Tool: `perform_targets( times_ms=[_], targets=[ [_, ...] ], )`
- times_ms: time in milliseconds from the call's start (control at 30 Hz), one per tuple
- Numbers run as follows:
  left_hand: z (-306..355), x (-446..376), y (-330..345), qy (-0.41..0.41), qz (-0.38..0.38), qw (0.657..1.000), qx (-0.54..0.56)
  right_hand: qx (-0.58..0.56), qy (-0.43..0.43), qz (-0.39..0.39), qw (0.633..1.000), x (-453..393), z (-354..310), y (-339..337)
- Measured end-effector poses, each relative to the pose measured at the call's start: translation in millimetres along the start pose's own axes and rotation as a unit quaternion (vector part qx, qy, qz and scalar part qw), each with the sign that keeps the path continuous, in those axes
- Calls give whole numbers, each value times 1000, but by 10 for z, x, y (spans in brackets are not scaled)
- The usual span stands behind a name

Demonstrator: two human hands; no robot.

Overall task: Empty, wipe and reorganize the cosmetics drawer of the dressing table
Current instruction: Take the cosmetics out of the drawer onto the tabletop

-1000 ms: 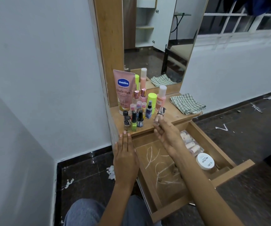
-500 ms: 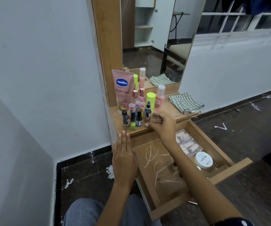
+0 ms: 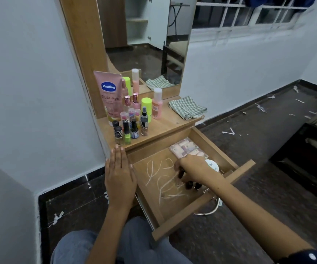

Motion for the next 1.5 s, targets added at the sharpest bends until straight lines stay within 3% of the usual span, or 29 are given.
perform_targets(
  times_ms=[233,433,533,700,1000,1100,1200,1300,1500],
  targets=[
    [3,-5,-25,5,1,1000,-13,-141,-18,44,989,-205,-102,-114],
    [17,-9,-17,12,1,999,-35,-322,-16,245,914,-287,-260,-830],
    [15,-13,-14,11,-1,999,-41,-337,11,297,893,-475,-313,-1035],
    [8,-13,-5,10,-10,999,-39,-348,43,294,889,-761,-367,-1006],
    [11,-8,16,2,-28,999,-31,-457,-5,290,841,-653,-246,-948],
    [14,-6,21,5,-15,1000,-27,-403,-28,285,869,-429,-86,-892],
    [7,4,25,11,-6,1000,-20,-351,-56,181,917,-195,104,-721],
    [-3,12,33,11,-10,1000,-13,-221,-31,70,972,-22,272,-486],
    [-24,12,24,1,-14,1000,1,-50,36,-6,998,127,236,-99]
  ],
)
Point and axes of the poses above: each hand's wrist, its own x-axis away from the middle knuckle, its own y-axis out of the palm, z = x × y, the point moved 4 cm from there along -x, towards the middle knuckle, and after that the axes turned 4 degrees about y, right-handed, at the moved point
